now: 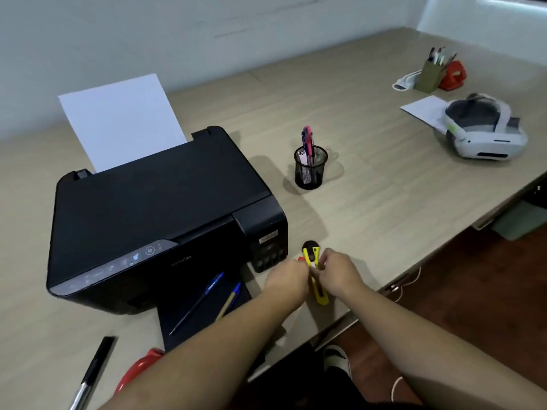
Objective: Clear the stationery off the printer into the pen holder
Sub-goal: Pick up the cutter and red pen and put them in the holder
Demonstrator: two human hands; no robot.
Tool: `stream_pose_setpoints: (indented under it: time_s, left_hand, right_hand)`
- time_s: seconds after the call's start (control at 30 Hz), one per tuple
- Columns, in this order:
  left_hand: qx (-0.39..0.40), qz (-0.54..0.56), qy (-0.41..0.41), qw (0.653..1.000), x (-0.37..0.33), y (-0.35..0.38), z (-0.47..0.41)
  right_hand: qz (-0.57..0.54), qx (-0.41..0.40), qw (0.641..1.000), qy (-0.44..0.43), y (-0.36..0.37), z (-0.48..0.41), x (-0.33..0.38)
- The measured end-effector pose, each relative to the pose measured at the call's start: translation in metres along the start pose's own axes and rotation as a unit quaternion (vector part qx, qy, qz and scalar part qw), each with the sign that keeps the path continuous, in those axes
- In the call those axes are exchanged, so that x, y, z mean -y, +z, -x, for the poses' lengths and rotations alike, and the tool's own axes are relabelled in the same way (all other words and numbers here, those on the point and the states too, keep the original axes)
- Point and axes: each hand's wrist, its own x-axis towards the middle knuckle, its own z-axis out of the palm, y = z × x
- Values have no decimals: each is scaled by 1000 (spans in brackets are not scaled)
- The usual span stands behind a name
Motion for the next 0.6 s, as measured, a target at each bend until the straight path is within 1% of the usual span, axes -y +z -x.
stream_pose_setpoints:
  time_s: [0.1, 0.2, 0.3, 0.43, 0.53, 0.6]
  left_hand:
    - [12, 4, -34, 999, 21, 18, 0]
    - [42, 30, -56, 997, 31, 28, -3]
    - [48, 73, -65, 994, 32, 31, -7]
    - [57, 128, -71, 988, 21, 19, -7]
    - [32, 183, -50, 981, 8, -1, -14]
    - [1, 221, -32, 975, -4, -20, -21]
  right_hand:
    - [81, 26, 996, 0, 3, 11, 6]
    - [102, 28, 994, 22, 1, 13, 9]
    - [81, 31, 994, 68, -1, 12, 6]
    - [44, 18, 995, 92, -13, 5, -1]
    - [3, -11, 996, 90, -37, -5, 4]
    - [-65, -41, 993, 92, -56, -15, 11]
